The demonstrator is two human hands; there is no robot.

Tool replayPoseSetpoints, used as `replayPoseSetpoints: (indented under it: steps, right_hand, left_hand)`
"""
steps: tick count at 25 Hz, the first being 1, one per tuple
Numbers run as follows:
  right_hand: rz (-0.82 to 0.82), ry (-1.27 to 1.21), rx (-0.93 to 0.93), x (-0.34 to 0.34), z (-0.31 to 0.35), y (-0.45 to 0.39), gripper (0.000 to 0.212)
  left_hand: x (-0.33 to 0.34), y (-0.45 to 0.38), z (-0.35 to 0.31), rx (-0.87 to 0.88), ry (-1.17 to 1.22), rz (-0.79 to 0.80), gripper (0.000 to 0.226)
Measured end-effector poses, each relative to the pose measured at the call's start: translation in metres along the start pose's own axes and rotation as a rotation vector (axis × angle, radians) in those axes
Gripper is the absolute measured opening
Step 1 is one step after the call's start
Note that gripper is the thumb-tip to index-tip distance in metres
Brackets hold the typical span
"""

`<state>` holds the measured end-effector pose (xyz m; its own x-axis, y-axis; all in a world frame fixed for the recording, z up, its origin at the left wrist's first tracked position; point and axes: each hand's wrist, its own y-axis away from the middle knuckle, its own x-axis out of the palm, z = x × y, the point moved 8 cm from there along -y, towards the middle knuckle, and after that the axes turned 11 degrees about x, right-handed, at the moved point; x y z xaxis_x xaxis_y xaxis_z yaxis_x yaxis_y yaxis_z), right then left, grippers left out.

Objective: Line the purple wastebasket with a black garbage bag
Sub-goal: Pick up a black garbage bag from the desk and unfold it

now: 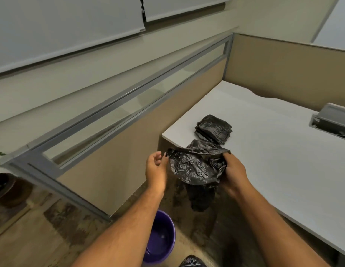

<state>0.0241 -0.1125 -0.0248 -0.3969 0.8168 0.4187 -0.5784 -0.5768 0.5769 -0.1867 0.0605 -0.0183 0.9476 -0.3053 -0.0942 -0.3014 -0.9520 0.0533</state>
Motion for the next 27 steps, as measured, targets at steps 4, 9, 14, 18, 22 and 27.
replayPoseSetpoints:
  steps: [4, 9, 14, 18, 22, 27]
  right_hand:
    - [-0.104, 0.098, 0.003, -0.02, -0.006, 0.013, 0.023]
    - [-0.17, 0.184, -0.013, -0.048, 0.01, 0.025, 0.024]
    - [-0.273, 0.227, -0.053, -0.094, 0.041, 0.034, 0.036]
    - [-0.328, 0.234, -0.068, -0.124, 0.046, 0.042, 0.042]
    - [-0.266, 0.247, 0.02, -0.142, 0.03, 0.055, 0.048]
    - [-0.197, 0.594, -0.036, -0.156, 0.022, 0.073, 0.066]
  left_hand:
    - [0.049, 0.038, 0.0, -0.28, 0.33, 0.206, 0.032]
    - [0.088, 0.074, -0.024, -0.319, 0.491, 0.339, 0.035]
    - [0.108, 0.099, -0.028, -0.1, 0.274, 0.482, 0.084]
    - [0.132, 0.125, -0.036, 0.015, 0.04, 0.592, 0.048]
    - [0.134, 0.14, -0.029, -0.014, -0.12, 0.387, 0.017]
    - [0.125, 0.152, -0.016, -0.238, 0.046, 0.146, 0.021]
